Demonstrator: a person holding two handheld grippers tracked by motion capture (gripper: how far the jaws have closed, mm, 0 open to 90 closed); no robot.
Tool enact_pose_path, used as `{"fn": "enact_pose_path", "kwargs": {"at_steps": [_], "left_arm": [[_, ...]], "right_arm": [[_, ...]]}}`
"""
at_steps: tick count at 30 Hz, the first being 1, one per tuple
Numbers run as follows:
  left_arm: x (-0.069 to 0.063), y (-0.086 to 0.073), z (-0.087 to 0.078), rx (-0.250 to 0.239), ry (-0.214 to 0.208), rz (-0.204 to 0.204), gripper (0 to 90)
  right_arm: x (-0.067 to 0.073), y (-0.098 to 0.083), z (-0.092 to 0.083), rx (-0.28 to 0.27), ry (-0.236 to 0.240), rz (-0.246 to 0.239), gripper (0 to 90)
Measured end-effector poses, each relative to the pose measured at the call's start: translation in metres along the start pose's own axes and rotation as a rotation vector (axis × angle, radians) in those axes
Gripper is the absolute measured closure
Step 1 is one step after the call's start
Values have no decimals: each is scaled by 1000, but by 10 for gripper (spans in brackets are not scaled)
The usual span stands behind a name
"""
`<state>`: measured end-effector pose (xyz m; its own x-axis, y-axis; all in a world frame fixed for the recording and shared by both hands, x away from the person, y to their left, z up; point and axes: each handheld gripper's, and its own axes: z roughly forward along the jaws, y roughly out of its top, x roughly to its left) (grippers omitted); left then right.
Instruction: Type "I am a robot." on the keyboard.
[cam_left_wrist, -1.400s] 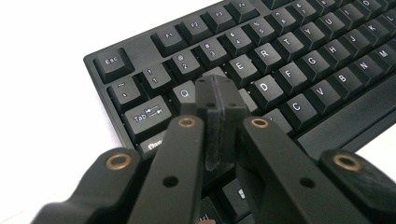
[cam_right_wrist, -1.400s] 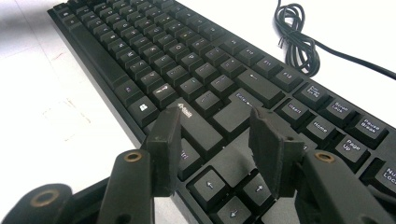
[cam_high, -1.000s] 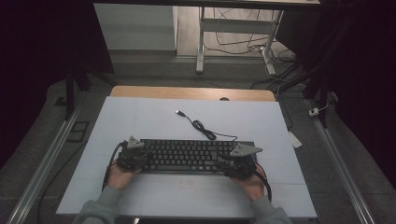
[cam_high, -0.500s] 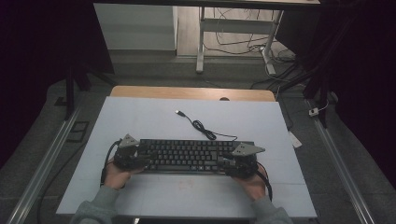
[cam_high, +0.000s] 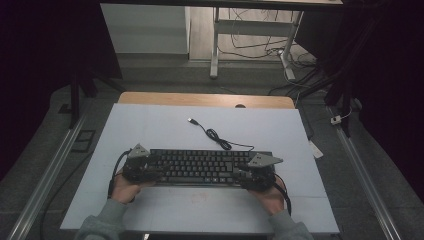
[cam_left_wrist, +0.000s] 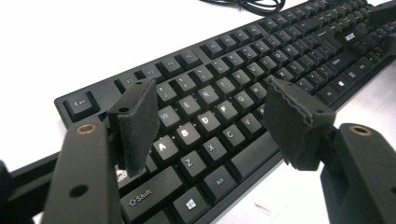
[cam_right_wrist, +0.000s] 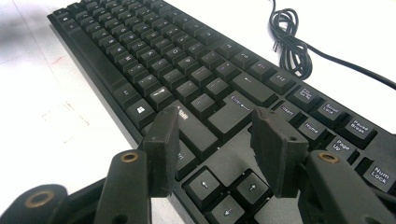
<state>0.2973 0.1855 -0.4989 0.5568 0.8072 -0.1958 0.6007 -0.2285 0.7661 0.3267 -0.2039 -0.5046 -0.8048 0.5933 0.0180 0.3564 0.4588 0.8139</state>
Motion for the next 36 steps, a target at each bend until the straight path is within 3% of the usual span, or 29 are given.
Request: {"fn": "enact_pose_path", "kwargs": {"at_steps": [12,20,28,36], "left_arm": [[-11,2,3,14,-42,61,361],[-25,2,13,56,-72,114,398],[-37,0,21,91,-87,172,581],[-41,-1,25,109,-82,190,753]], "right_arm": [[1,0,1,8,2,-2,522],[1,0,2,12,3,-1,522],[1,0,2,23,-1,-7,522],[1,-1,3,23,2,-9,522]]}}
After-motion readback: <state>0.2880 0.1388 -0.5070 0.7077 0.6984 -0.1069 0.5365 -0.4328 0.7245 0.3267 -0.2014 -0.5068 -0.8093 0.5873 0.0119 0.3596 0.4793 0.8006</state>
